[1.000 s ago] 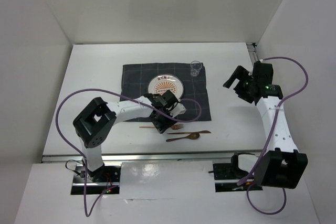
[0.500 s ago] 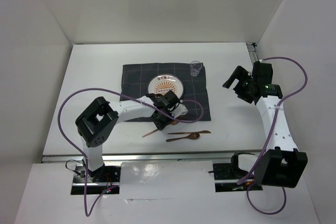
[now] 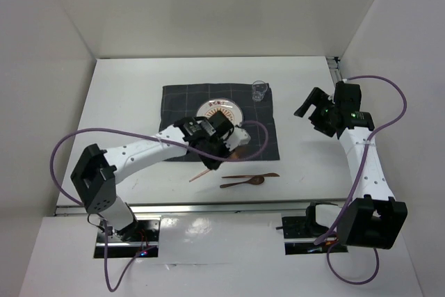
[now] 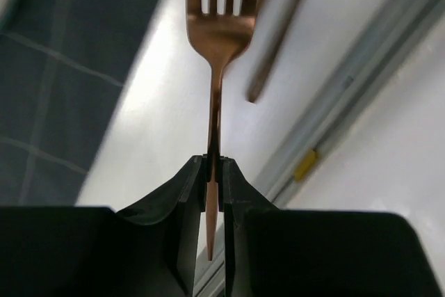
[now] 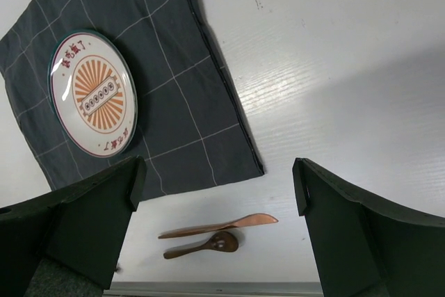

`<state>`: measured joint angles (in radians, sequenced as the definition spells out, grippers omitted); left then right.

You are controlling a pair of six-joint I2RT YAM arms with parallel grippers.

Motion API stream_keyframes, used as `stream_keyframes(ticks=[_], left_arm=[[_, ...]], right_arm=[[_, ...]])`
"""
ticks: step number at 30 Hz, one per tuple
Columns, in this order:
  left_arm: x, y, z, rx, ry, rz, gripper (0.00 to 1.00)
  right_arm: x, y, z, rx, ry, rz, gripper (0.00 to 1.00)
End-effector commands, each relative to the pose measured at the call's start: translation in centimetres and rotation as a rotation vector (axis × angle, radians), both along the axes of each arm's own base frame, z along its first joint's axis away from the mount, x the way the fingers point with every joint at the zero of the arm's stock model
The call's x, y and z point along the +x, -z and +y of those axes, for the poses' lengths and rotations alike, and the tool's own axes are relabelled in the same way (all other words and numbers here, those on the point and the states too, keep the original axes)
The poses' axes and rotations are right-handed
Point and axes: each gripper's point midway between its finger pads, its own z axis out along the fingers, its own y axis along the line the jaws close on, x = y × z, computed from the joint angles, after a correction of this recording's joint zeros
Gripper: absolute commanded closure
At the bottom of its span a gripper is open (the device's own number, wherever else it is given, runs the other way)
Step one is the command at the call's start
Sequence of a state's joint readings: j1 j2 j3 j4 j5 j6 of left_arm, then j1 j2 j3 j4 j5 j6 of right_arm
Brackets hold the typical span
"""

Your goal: Set the dinner table for one person

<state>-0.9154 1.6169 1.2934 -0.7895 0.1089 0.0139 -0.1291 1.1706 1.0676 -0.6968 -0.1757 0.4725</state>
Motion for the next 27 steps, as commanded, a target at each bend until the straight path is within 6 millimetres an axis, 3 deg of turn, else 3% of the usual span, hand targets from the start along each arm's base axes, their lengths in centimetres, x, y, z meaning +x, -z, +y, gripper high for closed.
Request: stream_keyframes(ticks=[1, 3, 6, 7, 8, 11, 12, 13, 15, 18, 22, 25, 27], left_arm=[[5.6, -4.1, 1.8, -0.037, -0.291, -0.146, 1.00], [9.3, -5.7, 3.6, -0.062, -0.483, -0.193, 1.00], [13.7, -5.1, 6.9, -0.047, -0.754, -0.156, 1.00], [15.4, -5.7, 7.3, -0.069, -0.810, -0.161, 1.00], [17.3, -4.0, 9.2, -0.023, -0.908, -0.136, 1.00], [21.2, -3.2, 11.8, -0.022, -1.017, -0.141, 1.00], [22.2, -1.5, 12.2, 0.004, -1.048, -0.114, 1.00], [23.3, -1.7, 12.3, -0.012, -1.060, -0.115, 1.00], [24.7, 0.6, 13.3, 0.015, -1.116, -0.082, 1.00], [25.8, 1.8, 14.4, 0.027, -1.165, -0.045, 1.00], [26.3, 3.4, 14.4, 0.037, -1.179, -0.046, 1.00], [26.5, 5.7, 15.3, 0.064, -1.197, -0.025, 1.00], [26.6, 6.8, 15.3, 0.082, -1.196, -0.011, 1.00]], right_arm=[[-0.5, -0.7, 0.0, -0.009, -0.019, -0.025, 0.00], [-1.0, -0.1, 0.4, -0.006, -0.052, -0.018, 0.02], [-1.7, -0.3, 0.9, -0.015, -0.073, -0.028, 0.05], [-2.4, 0.8, 1.6, -0.009, -0.095, 0.008, 0.06], [-2.5, 0.5, 2.0, -0.002, -0.098, -0.003, 0.06], [-3.5, 1.5, 3.1, -0.005, -0.119, 0.035, 0.06], [-3.8, 1.4, 3.4, 0.003, -0.121, 0.038, 0.06], [-3.8, 1.4, 3.9, 0.003, -0.126, 0.040, 0.06], [-4.3, 1.9, 4.3, -0.003, -0.140, 0.059, 0.06], [-5.2, 2.5, 5.6, 0.011, -0.173, 0.096, 0.06], [-7.1, 4.0, 9.0, 0.043, -0.249, 0.125, 0.10], [-8.8, 5.9, 11.3, 0.076, -0.253, 0.188, 0.13], [-10.8, 7.1, 13.7, 0.093, -0.299, 0.247, 0.13]])
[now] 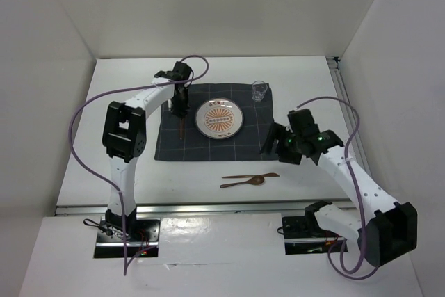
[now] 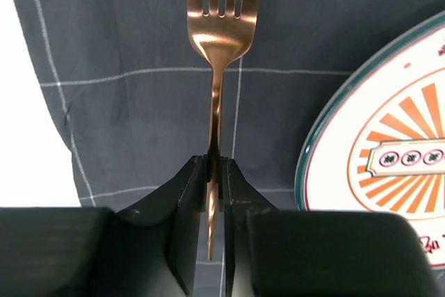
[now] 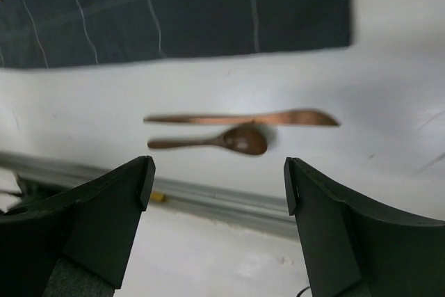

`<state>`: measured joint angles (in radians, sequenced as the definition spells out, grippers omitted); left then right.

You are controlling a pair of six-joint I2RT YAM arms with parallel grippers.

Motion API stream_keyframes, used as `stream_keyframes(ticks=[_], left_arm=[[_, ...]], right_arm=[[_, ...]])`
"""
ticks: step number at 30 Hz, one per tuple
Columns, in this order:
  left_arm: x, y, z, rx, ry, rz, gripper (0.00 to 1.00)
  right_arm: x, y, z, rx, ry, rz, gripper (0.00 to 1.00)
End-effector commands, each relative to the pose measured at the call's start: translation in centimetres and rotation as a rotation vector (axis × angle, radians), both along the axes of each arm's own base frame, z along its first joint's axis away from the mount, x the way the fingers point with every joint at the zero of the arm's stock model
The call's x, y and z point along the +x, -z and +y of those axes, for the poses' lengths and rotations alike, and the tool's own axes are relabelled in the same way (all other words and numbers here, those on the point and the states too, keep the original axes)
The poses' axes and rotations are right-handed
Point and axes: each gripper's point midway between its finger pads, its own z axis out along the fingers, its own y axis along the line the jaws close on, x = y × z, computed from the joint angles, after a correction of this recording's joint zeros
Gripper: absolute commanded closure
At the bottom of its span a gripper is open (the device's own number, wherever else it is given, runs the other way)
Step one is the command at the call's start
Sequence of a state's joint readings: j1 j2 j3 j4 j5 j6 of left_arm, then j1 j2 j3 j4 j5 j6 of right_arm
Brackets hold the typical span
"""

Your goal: Set the dinner table for one person

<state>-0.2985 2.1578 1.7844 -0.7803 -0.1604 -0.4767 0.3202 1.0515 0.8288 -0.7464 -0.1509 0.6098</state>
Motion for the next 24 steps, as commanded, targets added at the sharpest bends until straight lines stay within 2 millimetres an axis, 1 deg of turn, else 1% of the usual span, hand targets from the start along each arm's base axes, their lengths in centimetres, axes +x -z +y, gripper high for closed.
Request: stream_keyframes(ticks=[1, 2, 3, 4, 5, 6, 7, 8, 9, 10, 11, 12, 13, 14, 15, 16, 17, 18, 19, 20, 21, 22, 23, 24], left_arm=[[0.7, 1.4, 0.4, 0.016, -0.028, 0.009, 0.99], [0.6, 1.1, 0.4, 0.017, -0.028, 0.012, 0.93], [0.6, 1.1, 0.5, 0.021, -0.017, 0.012, 0.80], [0.5, 1.1, 0.1, 0.021, -0.008, 0.012, 0.68], [0.3, 0.8, 0.2, 0.024, 0.002, 0.009, 0.58], [-0.1, 0.6, -0.3, 0.024, 0.015, 0.009, 0.49], [-0.1, 0.0, -0.3, 0.025, 0.026, -0.003, 0.37], [-0.3, -1.1, -0.7, 0.019, 0.036, -0.022, 0.26], [-0.8, -1.7, -0.4, 0.029, 0.034, -0.017, 0.13], [-1.2, -2.2, -0.7, 0.031, 0.052, -0.024, 0.10], [-1.7, -2.9, -0.5, 0.030, 0.053, -0.027, 0.10], [-2.2, -4.6, -0.4, 0.020, 0.052, -0.057, 0.10], [-2.5, -5.5, -0.7, 0.014, 0.061, -0.076, 0.10], [-2.5, -6.8, -0.7, 0.000, 0.051, -0.105, 0.10], [-3.0, -7.7, -0.5, -0.003, 0.050, -0.114, 0.10], [-3.6, -9.7, -0.8, -0.018, 0.060, -0.158, 0.10], [-4.0, -10.8, -0.7, -0.024, 0.060, -0.175, 0.10], [-4.5, -11.5, -0.8, -0.022, 0.066, -0.191, 0.09], [-5.2, -11.8, -1.2, -0.025, 0.081, -0.197, 0.09], [-6.0, -13.3, -0.9, -0.034, 0.081, -0.222, 0.09], [-6.5, -13.9, -1.3, -0.041, 0.094, -0.235, 0.09], [-7.2, -13.9, -1.4, -0.041, 0.103, -0.234, 0.08], [-7.5, -14.3, -1.3, -0.045, 0.103, -0.244, 0.08], [-8.0, -15.5, -1.1, -0.053, 0.103, -0.267, 0.08]], right_arm=[[-1.9, 0.9, 2.8, 0.056, 0.066, 0.076, 0.13], [-2.9, 1.4, 3.9, 0.052, 0.048, 0.100, 0.13], [-3.6, 2.0, 4.3, 0.051, 0.059, 0.124, 0.13], [-3.8, 2.0, 4.6, 0.050, 0.082, 0.124, 0.13], [-4.8, 2.5, 5.7, 0.066, 0.110, 0.165, 0.14], [-5.3, 2.9, 5.9, 0.069, 0.128, 0.183, 0.16], [-5.3, 2.9, 6.5, 0.090, 0.178, 0.200, 0.20], [-5.6, 3.3, 7.3, 0.101, 0.182, 0.214, 0.21], [-6.4, 3.7, 8.1, 0.101, 0.168, 0.225, 0.23], [-6.2, 3.9, 9.1, 0.127, 0.195, 0.241, 0.28], [-6.3, 4.1, 9.8, 0.136, 0.201, 0.251, 0.30], [-7.0, 4.9, 10.3, 0.126, 0.193, 0.273, 0.31], [-7.3, 5.4, 10.5, 0.116, 0.208, 0.297, 0.31], [-7.4, 6.3, 11.1, 0.107, 0.250, 0.335, 0.35], [-7.5, 7.0, 11.1, 0.087, 0.266, 0.348, 0.36], [-7.5, 6.7, 11.8, 0.087, 0.278, 0.346, 0.38], [-7.8, 7.2, 11.7, 0.065, 0.306, 0.349, 0.40], [-7.5, 7.5, 12.0, 0.060, 0.341, 0.322, 0.42], [-7.2, 7.5, 11.8, 0.060, 0.362, 0.312, 0.42], [-7.0, 7.6, 11.8, 0.064, 0.366, 0.299, 0.42], [-6.5, 7.4, 12.2, 0.086, 0.381, 0.288, 0.42], [-6.3, 7.5, 11.9, 0.090, 0.397, 0.272, 0.42], [-6.3, 7.5, 11.9, 0.090, 0.398, 0.272, 0.42], [-5.9, 7.3, 12.1, 0.103, 0.400, 0.256, 0.42]])
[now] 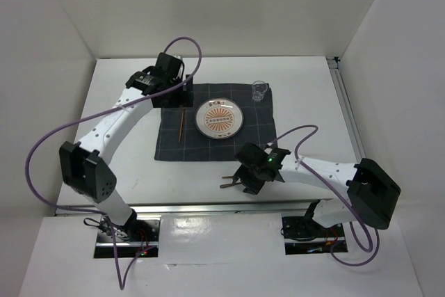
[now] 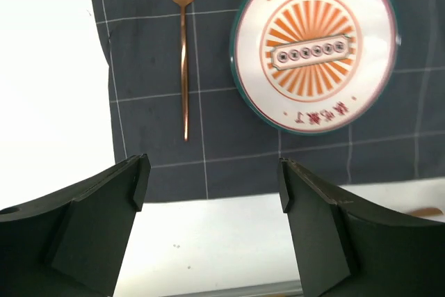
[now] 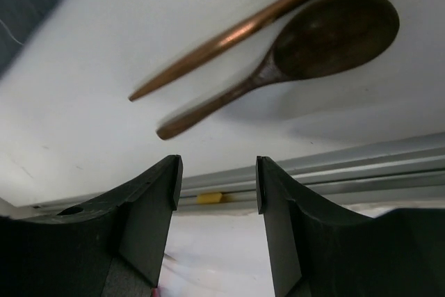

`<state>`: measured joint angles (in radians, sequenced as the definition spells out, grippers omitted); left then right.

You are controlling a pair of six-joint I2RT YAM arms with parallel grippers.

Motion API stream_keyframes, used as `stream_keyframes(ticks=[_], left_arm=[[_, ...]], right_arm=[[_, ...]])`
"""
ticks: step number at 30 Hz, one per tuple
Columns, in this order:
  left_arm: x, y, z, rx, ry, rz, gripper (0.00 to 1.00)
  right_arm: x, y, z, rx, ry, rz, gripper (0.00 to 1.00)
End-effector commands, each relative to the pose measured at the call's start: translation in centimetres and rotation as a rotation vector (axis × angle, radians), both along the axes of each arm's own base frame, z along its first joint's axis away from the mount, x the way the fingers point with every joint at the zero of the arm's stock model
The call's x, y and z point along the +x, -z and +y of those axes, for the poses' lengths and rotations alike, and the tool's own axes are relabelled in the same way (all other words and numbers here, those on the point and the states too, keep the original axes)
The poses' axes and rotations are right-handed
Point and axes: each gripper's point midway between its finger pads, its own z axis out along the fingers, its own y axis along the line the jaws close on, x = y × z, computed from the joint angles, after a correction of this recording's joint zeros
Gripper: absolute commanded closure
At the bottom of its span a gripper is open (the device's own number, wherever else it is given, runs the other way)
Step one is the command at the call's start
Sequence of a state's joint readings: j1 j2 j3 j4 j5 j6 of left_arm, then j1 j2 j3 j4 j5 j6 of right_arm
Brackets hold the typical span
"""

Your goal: Set the dinner table for one person

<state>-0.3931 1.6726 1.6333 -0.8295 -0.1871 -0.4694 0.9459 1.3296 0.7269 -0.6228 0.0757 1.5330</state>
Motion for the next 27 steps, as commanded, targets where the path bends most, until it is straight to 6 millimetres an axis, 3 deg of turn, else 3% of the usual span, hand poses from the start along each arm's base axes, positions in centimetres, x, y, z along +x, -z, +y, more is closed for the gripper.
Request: stream_keyframes(ticks=[1, 4, 12, 19, 22, 27], left_arm=[[-2.1, -0.4, 0.7, 0.020, 0.013, 0.008, 0.08], [-3.0, -0.7, 0.2, 0.000, 0.035, 0.008, 0.08], [-3.0, 0.2, 0.3, 0.011, 0.043, 0.023, 0.08], [-3.3, 0.9, -0.1, 0.023, 0.073, 0.041, 0.08], [-3.4, 1.2, 0.0, 0.027, 0.073, 0.049, 0.09], [-3.6, 1.6, -0.1, 0.043, 0.085, 0.054, 0.09]], right_arm=[[2.5, -0.8, 0.3, 0.035, 0.117, -0.093, 0.42], [2.8, -0.2, 0.0, 0.017, 0.150, -0.083, 0.42], [3.3, 1.2, 0.1, -0.036, 0.185, -0.058, 0.50], [3.4, 2.5, -1.0, -0.081, 0.267, -0.043, 0.51], [2.6, 3.8, -2.4, -0.162, 0.304, 0.003, 0.52], [2.0, 4.3, -3.6, -0.220, 0.363, 0.037, 0.66]])
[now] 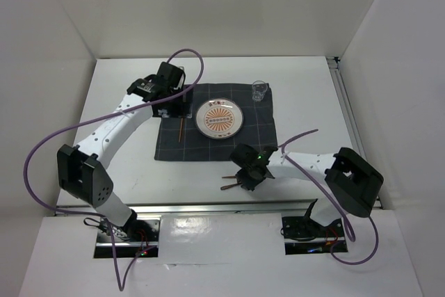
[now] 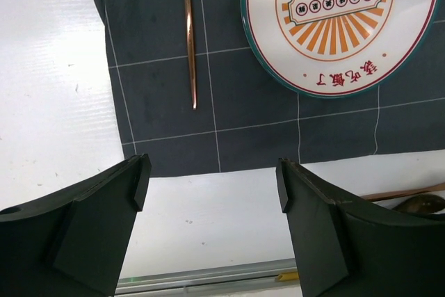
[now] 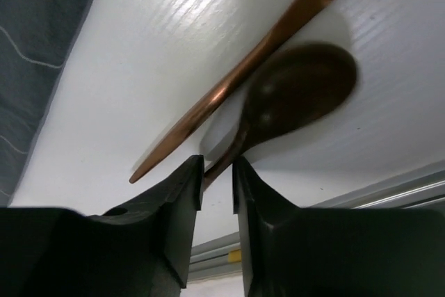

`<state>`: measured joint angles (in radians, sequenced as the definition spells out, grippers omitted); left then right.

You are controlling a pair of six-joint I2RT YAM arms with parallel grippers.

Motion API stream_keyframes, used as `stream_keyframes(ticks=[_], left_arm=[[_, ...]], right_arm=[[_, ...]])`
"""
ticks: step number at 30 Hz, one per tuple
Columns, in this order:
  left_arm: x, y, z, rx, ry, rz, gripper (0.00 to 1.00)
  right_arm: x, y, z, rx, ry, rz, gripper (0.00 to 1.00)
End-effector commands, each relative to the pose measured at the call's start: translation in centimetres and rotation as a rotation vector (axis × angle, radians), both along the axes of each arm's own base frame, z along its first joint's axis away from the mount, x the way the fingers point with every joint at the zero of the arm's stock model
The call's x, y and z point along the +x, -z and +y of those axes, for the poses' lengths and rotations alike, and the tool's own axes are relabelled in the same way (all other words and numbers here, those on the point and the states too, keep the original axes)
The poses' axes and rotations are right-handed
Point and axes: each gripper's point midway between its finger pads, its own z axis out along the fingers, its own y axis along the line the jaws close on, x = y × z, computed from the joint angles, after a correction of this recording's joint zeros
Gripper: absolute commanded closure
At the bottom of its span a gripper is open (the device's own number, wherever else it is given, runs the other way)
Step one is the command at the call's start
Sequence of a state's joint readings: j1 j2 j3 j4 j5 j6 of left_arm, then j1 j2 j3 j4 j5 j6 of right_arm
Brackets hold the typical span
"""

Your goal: Set the dinner table for one person

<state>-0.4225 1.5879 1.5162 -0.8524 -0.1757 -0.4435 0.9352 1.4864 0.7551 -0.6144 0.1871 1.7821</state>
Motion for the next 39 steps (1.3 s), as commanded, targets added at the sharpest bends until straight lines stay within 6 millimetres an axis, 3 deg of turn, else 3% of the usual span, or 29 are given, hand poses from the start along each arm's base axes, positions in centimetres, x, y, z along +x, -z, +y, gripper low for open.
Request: stream_keyframes(ticks=[1, 7, 11, 12, 14, 15, 17, 18, 20, 21, 22, 23, 24, 25, 26, 30, 33, 39], left_arm=[[-0.1, 0.3, -0.2, 0.014, 0.028, 0.002, 0.09], [0.0, 0.1, -0.8, 0.005, 0.042, 0.001, 0.09], [-0.3, 0.0, -0.9, 0.026, 0.055, 0.014, 0.09], [-0.1, -0.3, -1.0, 0.023, 0.055, 0.006, 0.09], [0.1, -0.7, -1.0, 0.023, 0.063, -0.005, 0.09], [-0.1, -0.6, -0.9, 0.027, 0.063, 0.003, 0.09], [0.1, -1.6, -1.0, 0.015, 0.062, -0.023, 0.09], [-0.1, -1.5, -1.0, 0.019, 0.062, -0.015, 0.09], [0.0, -2.3, -1.0, 0.010, 0.062, -0.034, 0.09], [0.0, -2.3, -1.0, 0.010, 0.062, -0.034, 0.09], [0.0, -2.3, -1.0, 0.010, 0.062, -0.034, 0.09], [0.0, -2.3, -1.0, 0.010, 0.062, -0.034, 0.09], [-0.1, -2.6, -0.9, 0.006, 0.062, -0.043, 0.09], [-0.1, -2.6, -0.9, 0.006, 0.062, -0.043, 0.09], [-0.1, -2.6, -0.9, 0.006, 0.062, -0.043, 0.09], [-0.5, -2.5, -0.6, 0.017, 0.057, -0.037, 0.09], [-0.5, -2.5, -0.6, 0.017, 0.057, -0.037, 0.09], [-0.8, -2.5, -0.1, 0.035, 0.047, -0.035, 0.09]], right_arm=[[-0.5, 1.2, -2.9, -0.126, 0.084, 0.030, 0.69], [-0.8, -0.9, -4.2, -0.171, 0.102, 0.012, 0.82], [-0.5, -3.8, -5.2, -0.178, 0.105, -0.038, 0.87], [-0.2, -4.8, -5.6, -0.195, 0.034, -0.082, 0.87], [1.0, -7.1, -5.3, -0.195, -0.021, -0.152, 0.92], [2.0, -8.3, -5.0, -0.226, -0.163, -0.230, 0.93], [4.1, -11.1, -4.2, -0.246, -0.284, -0.321, 0.95], [5.8, -12.2, -3.1, -0.281, -0.478, -0.402, 0.95], [9.5, -14.4, -3.6, -0.300, -0.523, -0.437, 0.95], [10.4, -14.5, -3.2, -0.276, -0.598, -0.429, 0.95], [12.1, -13.3, -3.7, -0.337, -0.691, -0.402, 0.95], [14.4, -14.1, -4.9, -0.351, -0.664, -0.400, 0.97], [15.5, -13.9, -4.9, -0.359, -0.707, -0.395, 0.98], [16.5, -12.3, -5.1, -0.391, -0.765, -0.348, 0.98], [18.1, -12.8, -5.7, -0.409, -0.764, -0.355, 0.98], [21.8, -11.2, -6.1, -0.413, -0.829, -0.347, 0.98], [23.7, -9.9, -6.1, -0.365, -0.871, -0.349, 0.98], [24.7, -6.8, -5.6, -0.316, -0.916, -0.305, 0.98]])
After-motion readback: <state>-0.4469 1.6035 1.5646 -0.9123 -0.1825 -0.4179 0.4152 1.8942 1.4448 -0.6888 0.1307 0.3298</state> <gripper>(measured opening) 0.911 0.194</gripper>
